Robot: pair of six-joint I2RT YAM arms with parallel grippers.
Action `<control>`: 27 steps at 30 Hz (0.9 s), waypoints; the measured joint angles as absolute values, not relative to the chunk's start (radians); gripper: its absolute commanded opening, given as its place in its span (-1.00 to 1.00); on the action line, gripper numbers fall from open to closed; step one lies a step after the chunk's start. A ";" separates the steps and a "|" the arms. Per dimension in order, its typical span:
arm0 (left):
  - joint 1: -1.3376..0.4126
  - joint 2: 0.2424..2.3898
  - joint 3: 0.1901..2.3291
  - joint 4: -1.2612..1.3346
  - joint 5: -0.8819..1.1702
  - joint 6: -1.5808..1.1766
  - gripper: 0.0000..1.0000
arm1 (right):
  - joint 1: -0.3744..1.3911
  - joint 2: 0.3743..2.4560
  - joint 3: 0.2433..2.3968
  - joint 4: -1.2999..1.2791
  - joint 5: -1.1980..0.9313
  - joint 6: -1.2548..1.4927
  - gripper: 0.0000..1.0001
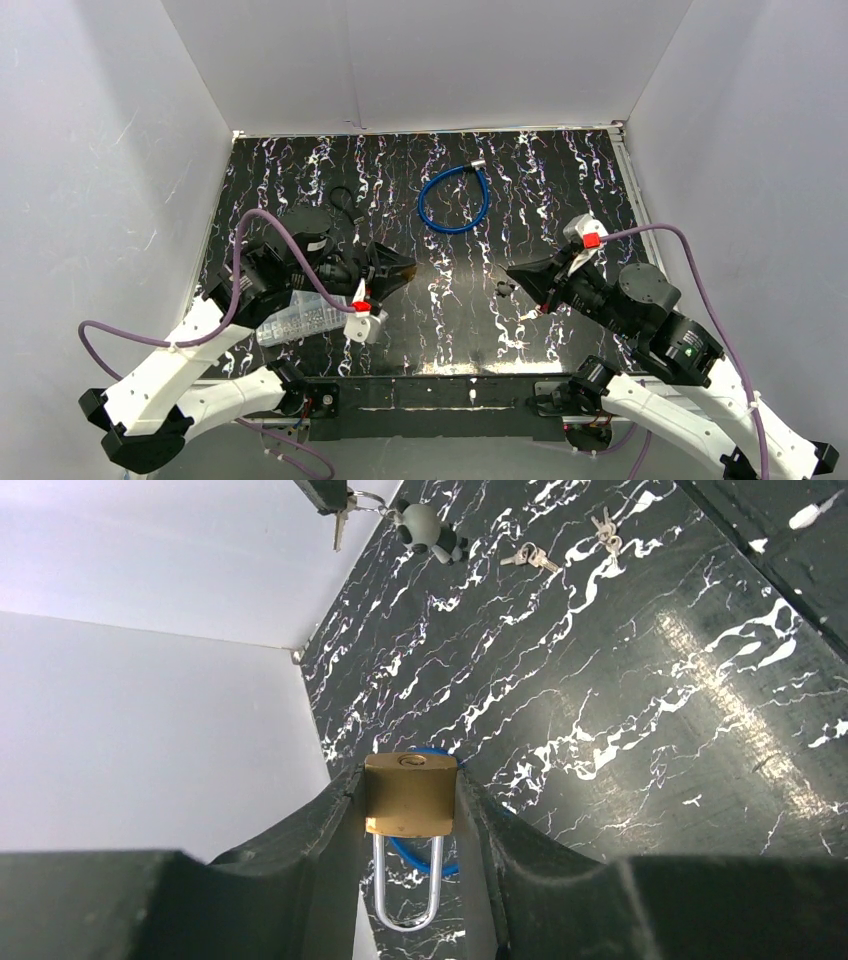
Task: Unlock with the key
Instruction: Pick up the lock from the center of the board.
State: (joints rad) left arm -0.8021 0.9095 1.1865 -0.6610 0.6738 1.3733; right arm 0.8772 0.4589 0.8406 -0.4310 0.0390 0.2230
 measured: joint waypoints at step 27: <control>-0.802 1.114 1.462 -0.917 0.776 1.014 -1.00 | 0.877 0.690 1.047 -0.402 -0.193 0.050 -0.97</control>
State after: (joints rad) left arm -0.8024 1.1139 1.4616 -0.9169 0.7764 1.0139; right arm 0.8772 0.6903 1.0469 -0.4015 -0.1932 0.0503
